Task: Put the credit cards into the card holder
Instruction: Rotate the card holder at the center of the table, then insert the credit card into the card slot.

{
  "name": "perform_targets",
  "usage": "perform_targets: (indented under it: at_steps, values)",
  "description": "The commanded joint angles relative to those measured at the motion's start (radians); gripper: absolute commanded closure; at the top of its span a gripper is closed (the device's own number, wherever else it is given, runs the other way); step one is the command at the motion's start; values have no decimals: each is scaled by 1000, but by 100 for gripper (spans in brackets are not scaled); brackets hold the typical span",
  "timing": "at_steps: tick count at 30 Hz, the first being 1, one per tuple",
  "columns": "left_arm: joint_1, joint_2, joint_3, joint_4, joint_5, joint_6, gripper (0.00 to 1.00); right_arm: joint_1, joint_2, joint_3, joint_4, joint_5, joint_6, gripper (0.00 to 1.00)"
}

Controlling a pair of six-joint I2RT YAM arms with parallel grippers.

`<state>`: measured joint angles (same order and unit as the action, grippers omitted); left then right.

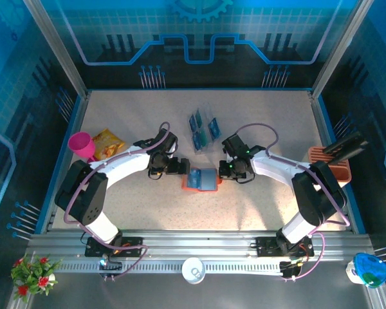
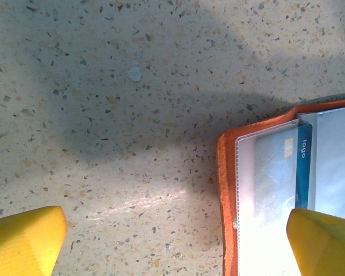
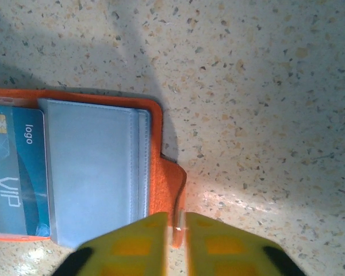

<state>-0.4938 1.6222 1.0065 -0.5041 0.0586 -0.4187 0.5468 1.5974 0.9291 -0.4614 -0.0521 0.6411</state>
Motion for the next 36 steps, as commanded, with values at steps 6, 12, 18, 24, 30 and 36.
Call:
perform_targets:
  at_steps: [6,12,18,24,30,36]
  values:
    - [-4,-8,-27,-27,19,20,1,-10,-75,31,-28,2,31,74]
    - [-4,2,-46,-32,1,26,1,14,-90,56,11,-43,46,82]
    - [-5,20,-60,-26,-14,26,1,67,-35,62,113,-115,63,89]
    - [-4,43,-65,-33,-33,32,1,111,44,76,190,-141,87,93]
    - [-3,74,-56,-51,-45,35,1,123,113,86,234,-156,104,96]
    - [-2,82,-57,-48,-44,41,1,131,162,110,241,-160,104,98]
